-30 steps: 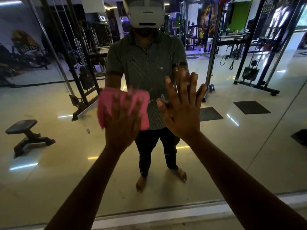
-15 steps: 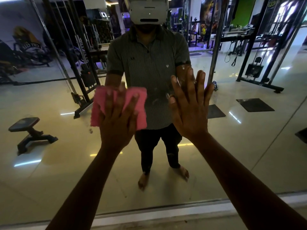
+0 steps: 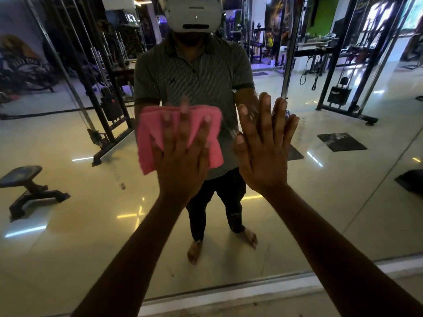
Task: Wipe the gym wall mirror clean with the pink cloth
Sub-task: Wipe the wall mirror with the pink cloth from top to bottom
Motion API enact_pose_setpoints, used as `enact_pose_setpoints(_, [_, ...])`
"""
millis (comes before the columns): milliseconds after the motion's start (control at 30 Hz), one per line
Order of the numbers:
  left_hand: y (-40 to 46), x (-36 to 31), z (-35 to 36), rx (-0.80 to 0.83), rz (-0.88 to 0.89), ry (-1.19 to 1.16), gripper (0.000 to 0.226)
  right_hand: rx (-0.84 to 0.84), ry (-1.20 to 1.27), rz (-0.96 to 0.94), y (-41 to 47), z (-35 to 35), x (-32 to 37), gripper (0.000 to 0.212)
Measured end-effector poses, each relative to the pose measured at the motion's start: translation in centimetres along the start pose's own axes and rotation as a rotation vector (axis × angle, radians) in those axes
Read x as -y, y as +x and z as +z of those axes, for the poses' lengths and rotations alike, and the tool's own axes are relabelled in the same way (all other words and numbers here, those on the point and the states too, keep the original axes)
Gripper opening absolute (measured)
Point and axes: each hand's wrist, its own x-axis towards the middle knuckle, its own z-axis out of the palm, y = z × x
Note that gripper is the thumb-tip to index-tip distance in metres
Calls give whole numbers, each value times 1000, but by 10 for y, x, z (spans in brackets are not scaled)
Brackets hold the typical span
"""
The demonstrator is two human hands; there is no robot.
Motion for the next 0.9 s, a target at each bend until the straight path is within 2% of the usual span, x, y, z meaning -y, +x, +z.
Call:
enact_pose_setpoints(67, [-22,-3,8,71,247,32,66,5,2,-3,0,-1,0,60])
enact_pose_setpoints(133, [-45,16,4,125,320,76,61,5,19,-5,-1,-2,-1,58])
enact_pose_setpoints(267, [-4,17,-9,6,-20,-22,59,18,17,0,0,-5,0,57])
enact_pose_setpoints(300, [7,10,-9,-8,-56,-38,59,18,8,1,0,-5,0,57])
enact_pose_setpoints(467, [-34,12,4,100,180,-10,62,42,52,-9,-1,-9,-4,60])
enact_pose_setpoints(567, [-27,26,-5,74,41,-13,64,47,90,27,-2,-17,-15,66])
enact_pose_setpoints(633, [7,13,-9,1,-124,-15,67,28,88,93,-3,-25,-23,69])
enact_pose_setpoints(700, [31,-14,-6,-39,-176,-46,65,6,74,139,-3,-33,-34,71])
enact_pose_setpoints(833, [1,-45,10,60,147,-57,65,-2,86,149,-1,-48,-59,71])
enact_pose_setpoints(900, [-25,-34,12,111,172,-35,64,13,69,137,2,-52,-72,70])
